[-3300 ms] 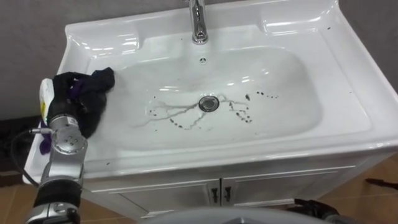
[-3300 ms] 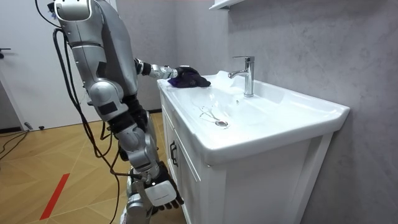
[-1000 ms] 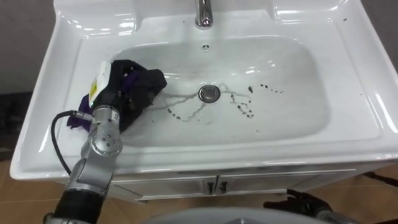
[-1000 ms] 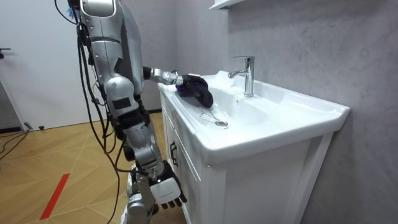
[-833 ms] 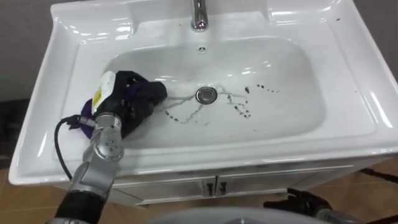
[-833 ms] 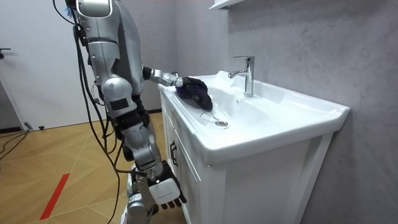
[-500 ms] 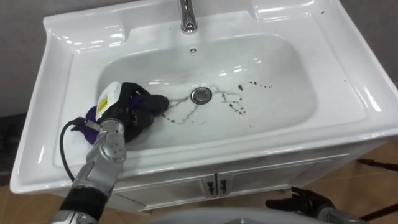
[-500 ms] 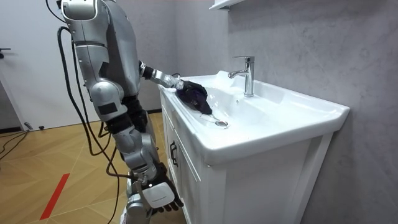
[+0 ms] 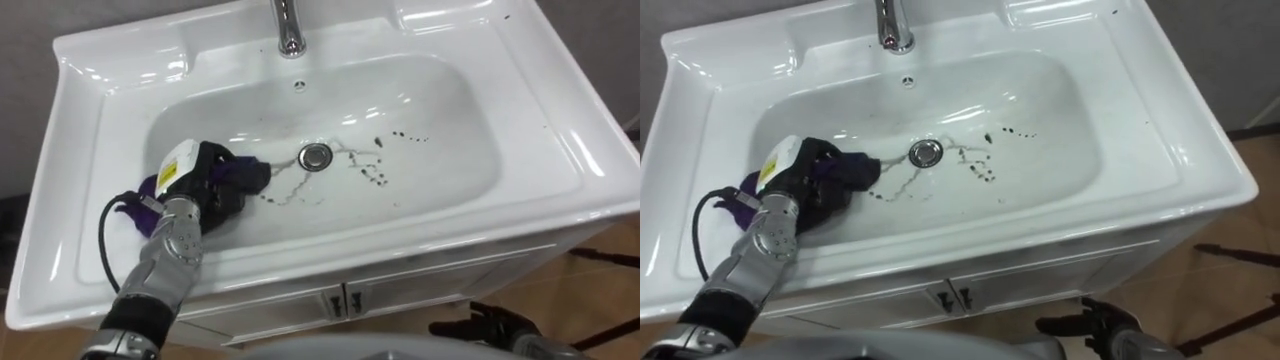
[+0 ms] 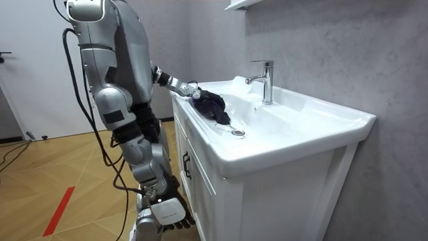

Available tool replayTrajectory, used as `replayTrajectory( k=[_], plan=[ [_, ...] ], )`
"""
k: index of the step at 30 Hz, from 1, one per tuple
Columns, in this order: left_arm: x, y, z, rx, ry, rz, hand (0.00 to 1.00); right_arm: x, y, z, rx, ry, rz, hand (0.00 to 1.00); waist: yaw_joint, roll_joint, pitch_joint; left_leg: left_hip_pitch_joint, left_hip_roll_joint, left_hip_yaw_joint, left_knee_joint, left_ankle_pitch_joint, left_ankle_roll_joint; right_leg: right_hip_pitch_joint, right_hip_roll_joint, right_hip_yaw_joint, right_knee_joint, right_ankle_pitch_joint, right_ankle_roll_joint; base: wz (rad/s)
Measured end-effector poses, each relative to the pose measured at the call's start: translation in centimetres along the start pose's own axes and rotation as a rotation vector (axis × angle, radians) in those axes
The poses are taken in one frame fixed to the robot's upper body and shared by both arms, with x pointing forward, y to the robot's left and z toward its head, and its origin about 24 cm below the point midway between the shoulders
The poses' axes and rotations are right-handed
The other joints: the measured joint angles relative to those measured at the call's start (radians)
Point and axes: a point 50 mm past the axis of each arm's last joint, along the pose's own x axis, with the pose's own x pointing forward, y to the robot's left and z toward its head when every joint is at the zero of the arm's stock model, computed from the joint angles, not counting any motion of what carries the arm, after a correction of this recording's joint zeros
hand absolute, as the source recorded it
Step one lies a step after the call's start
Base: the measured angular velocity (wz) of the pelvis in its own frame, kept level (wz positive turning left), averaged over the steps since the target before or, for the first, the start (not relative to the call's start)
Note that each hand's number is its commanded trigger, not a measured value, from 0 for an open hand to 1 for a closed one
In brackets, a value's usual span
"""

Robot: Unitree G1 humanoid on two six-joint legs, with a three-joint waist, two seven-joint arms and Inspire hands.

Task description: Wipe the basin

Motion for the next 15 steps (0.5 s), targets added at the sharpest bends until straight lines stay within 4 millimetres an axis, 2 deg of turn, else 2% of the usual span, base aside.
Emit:
replayTrajectory(
  k=[8, 13, 15],
  plan=[
    [0.5, -1.0, -0.5, -0.006, 0.049, -0.076, 1.00, -0.1, 0.1, -0.3, -0.005, 0.001, 0.011, 0.00, 0.000, -0.006, -0.0044, 0.035, 0.001, 0.022, -0.004, 0.000, 0.000, 0.019, 0.001, 0.021, 0.001, -0.002, 0.000, -0.09],
    [0.7, -1.2, -0.5, -0.025, 0.065, -0.108, 1.00, 0.0, 0.6, -0.6, 0.000, 0.025, 0.021, 0.00, 0.001, -0.025, -0.0161, 0.042, 0.003, 0.026, -0.004, 0.000, 0.000, 0.021, 0.002, 0.028, 0.005, -0.002, -0.001, -0.03],
    [0.7, -1.5, -0.3, -0.042, 0.064, -0.129, 1.00, 0.1, 0.7, -0.7, 0.006, 0.032, 0.021, 0.00, -0.001, -0.028, -0.0173, 0.042, 0.003, 0.027, -0.004, 0.000, 0.000, 0.021, 0.002, 0.028, 0.006, -0.001, 0.000, 0.00]
  ],
)
